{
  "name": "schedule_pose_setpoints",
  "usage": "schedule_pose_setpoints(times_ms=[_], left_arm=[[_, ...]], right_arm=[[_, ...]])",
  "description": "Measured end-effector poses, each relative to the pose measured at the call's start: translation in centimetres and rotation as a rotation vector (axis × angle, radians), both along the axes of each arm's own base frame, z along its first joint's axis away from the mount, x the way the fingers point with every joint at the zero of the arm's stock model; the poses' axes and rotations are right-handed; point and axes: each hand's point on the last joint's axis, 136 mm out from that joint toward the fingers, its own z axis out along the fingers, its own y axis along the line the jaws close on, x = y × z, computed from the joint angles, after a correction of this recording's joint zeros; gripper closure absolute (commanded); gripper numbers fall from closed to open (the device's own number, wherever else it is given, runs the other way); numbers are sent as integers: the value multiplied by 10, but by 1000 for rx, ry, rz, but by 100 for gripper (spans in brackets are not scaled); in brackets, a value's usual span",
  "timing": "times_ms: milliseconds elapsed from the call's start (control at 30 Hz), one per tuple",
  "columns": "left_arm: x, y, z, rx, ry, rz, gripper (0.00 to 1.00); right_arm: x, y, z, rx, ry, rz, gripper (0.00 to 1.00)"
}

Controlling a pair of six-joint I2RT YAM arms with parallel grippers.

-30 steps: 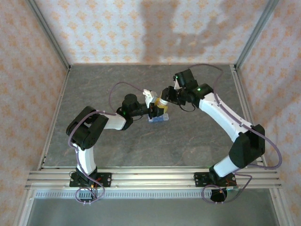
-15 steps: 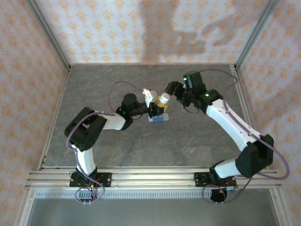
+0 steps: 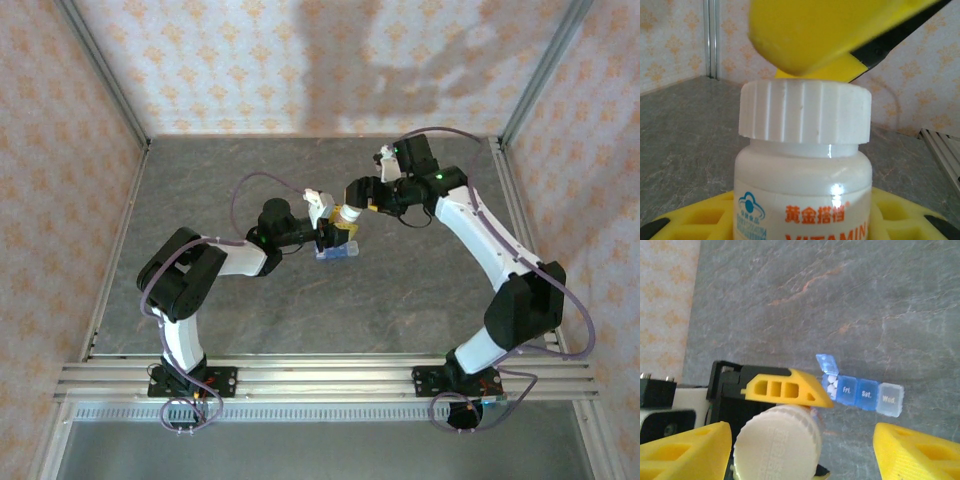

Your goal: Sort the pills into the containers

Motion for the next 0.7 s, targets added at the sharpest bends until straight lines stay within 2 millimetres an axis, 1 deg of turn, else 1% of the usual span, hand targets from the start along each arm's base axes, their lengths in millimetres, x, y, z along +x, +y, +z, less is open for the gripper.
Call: schedule_pose_setpoints(times_ms=[233, 500, 633, 700], left_arm=[[-4, -1, 4, -5, -7, -18, 100], [-4, -1, 5, -5, -7, -19, 100], [-4, -1, 4, -5, -6, -19, 100], [-4, -1, 3, -2, 0, -21, 100]], right_arm=[[-6, 5, 2, 16, -8, 54, 35], [-11, 10, 3, 26, -8, 88, 51], [-13, 14, 3, 24, -8, 97, 55], [-13, 15, 1, 11, -5, 80, 58]])
